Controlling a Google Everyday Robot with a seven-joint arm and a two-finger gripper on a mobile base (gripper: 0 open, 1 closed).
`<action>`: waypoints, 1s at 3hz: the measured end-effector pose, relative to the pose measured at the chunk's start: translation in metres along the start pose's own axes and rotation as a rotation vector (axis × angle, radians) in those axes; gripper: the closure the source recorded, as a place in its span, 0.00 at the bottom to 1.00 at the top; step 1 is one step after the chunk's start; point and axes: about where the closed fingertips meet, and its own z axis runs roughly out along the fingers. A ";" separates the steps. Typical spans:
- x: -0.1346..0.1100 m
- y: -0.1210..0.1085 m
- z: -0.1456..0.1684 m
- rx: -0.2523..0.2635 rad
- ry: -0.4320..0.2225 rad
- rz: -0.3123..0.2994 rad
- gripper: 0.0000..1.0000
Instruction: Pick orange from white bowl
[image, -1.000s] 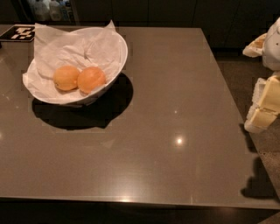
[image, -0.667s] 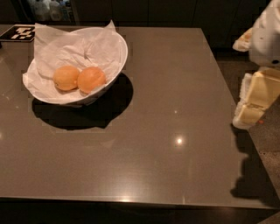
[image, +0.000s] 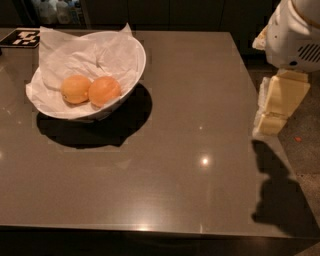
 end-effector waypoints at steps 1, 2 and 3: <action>-0.021 0.001 -0.002 0.012 -0.033 0.003 0.00; -0.060 0.008 0.001 0.004 -0.006 -0.015 0.00; -0.119 0.008 -0.004 0.023 0.004 -0.065 0.00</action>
Offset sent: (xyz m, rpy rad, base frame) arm 0.0103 0.1102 -0.0104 -0.0660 0.0622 -0.0025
